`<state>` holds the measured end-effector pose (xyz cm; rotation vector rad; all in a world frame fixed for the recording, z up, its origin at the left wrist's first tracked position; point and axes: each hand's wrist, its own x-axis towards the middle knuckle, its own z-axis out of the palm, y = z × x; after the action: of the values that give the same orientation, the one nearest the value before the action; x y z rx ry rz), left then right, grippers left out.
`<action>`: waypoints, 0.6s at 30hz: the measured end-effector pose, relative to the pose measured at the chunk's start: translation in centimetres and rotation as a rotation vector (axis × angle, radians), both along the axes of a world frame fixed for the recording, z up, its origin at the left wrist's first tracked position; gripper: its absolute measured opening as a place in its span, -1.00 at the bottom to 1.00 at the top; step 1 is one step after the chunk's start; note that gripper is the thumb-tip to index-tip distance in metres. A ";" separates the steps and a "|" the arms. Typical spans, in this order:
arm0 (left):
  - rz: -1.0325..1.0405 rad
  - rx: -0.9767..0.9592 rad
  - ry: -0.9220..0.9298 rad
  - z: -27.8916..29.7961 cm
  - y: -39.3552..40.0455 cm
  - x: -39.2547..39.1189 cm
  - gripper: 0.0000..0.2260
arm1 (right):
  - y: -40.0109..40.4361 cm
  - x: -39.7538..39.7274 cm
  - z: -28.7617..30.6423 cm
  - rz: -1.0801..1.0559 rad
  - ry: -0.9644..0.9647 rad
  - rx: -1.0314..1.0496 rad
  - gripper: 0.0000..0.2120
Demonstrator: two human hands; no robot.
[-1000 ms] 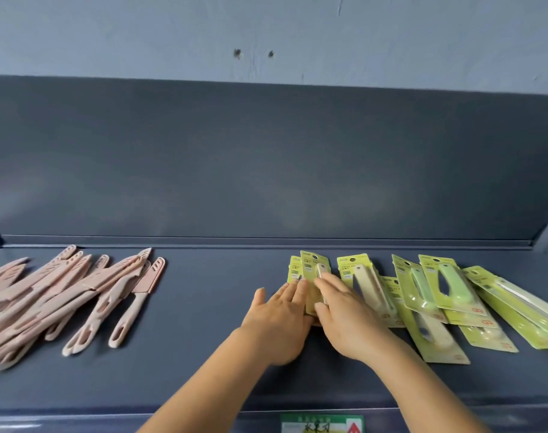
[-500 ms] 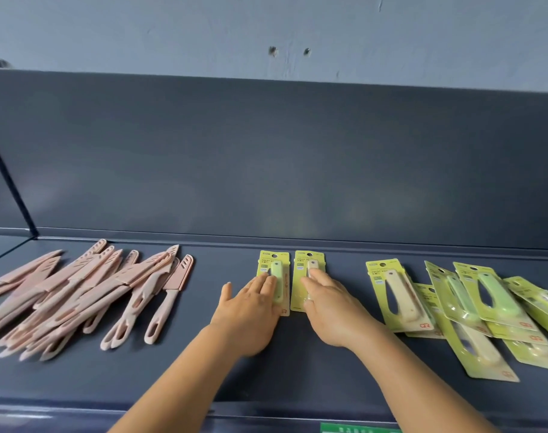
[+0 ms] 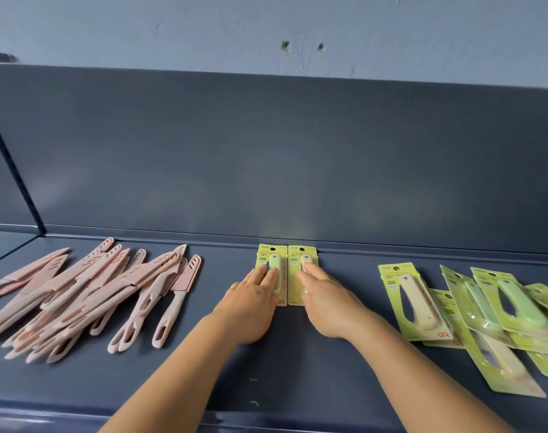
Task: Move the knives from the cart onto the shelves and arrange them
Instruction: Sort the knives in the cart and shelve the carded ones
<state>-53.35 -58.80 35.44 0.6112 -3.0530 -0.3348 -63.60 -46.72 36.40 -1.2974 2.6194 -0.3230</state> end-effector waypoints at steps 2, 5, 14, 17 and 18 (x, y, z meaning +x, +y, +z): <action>0.003 0.000 -0.005 -0.1 0.0 -0.1 -0.52 | -0.1 -0.1 -0.1 0.004 -0.001 0.001 -0.59; 0.006 0.001 -0.008 -0.1 0.0 -0.2 -0.52 | -0.1 -0.2 -0.2 0.008 -0.002 -0.002 -0.58; -0.034 -0.023 0.119 0.9 1.9 0.0 -0.46 | 2.2 0.6 1.7 -0.006 0.000 -0.184 -0.49; -0.142 0.003 0.197 2.0 5.4 -1.4 -0.45 | 5.0 0.2 2.4 -0.066 0.006 -0.205 -0.45; -0.191 0.018 0.221 2.1 6.9 -2.1 -0.45 | 6.2 -0.1 2.5 -0.096 0.012 -0.203 -0.44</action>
<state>-55.45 -51.89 37.54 0.2615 -2.9006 -0.4039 -63.70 -40.49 38.86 -1.2365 2.7231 -0.6117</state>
